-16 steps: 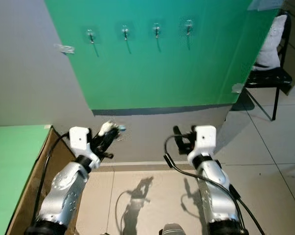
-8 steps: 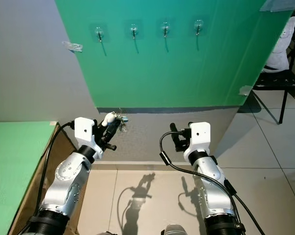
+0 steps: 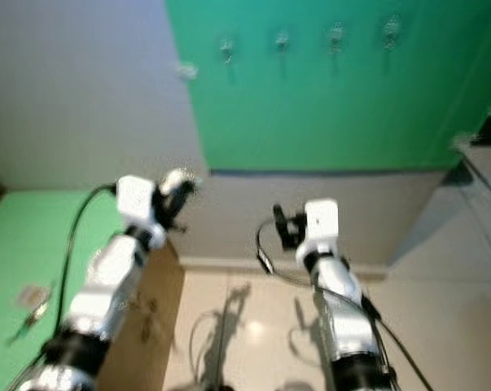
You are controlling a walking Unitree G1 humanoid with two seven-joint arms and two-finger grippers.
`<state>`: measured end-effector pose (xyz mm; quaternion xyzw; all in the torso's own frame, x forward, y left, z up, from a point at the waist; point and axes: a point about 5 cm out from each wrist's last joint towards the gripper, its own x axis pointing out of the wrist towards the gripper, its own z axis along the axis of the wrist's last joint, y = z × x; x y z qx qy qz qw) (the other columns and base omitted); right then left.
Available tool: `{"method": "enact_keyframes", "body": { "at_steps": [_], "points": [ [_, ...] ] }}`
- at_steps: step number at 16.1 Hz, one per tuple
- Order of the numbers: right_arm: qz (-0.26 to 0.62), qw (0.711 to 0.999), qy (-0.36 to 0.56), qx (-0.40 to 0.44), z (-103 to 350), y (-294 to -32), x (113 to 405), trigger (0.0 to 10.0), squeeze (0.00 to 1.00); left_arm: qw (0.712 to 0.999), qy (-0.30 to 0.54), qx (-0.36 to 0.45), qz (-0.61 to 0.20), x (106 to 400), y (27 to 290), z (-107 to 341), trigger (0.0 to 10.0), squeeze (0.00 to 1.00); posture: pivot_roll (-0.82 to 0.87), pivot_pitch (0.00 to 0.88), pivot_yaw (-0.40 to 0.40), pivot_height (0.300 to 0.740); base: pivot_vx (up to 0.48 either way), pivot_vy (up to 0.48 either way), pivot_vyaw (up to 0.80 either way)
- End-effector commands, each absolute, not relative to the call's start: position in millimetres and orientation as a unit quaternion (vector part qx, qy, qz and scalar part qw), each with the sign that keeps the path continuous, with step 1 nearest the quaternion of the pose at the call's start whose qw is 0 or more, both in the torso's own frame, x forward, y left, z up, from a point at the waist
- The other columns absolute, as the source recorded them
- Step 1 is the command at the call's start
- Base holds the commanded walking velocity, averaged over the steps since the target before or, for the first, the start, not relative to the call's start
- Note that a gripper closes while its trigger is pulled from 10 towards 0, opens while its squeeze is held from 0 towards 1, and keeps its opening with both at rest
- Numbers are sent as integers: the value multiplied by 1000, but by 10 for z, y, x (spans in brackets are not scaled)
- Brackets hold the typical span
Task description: Hang keys on a hook
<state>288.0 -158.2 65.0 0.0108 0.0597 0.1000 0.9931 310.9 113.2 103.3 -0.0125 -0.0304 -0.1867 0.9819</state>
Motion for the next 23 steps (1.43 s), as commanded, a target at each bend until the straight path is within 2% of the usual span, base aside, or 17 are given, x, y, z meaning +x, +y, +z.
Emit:
{"method": "enact_keyframes", "body": {
  "at_steps": [1,6,9,14,20,23],
  "points": [
    [100,994,50,7,674,-1557,2897,10000,0,983,-41,-1,-177,3144,1186,1099,0,0,-253,0,132,740,458,0,0],
    [103,993,49,9,647,-1495,2927,10000,0,975,-70,13,-211,3198,1062,1305,0,0,-240,0,146,740,461,0,0],
    [104,993,49,11,640,-1475,2932,10000,0,973,-68,16,-222,3197,1006,1307,0,0,-240,0,149,740,465,0,0],
    [105,993,48,12,619,-1452,2927,10000,0,962,-45,65,-263,3162,850,1227,0,0,-242,0,153,740,451,-49,0],
    [104,993,55,-2,575,-1451,2894,10000,0,964,-58,51,-253,3207,911,1366,0,0,-239,8,154,740,0,0,-340],
    [105,993,53,-2,580,-1450,2892,10000,0,960,-83,50,-263,3309,955,1693,0,0,-237,8,154,740,0,0,0]
  ]
}}
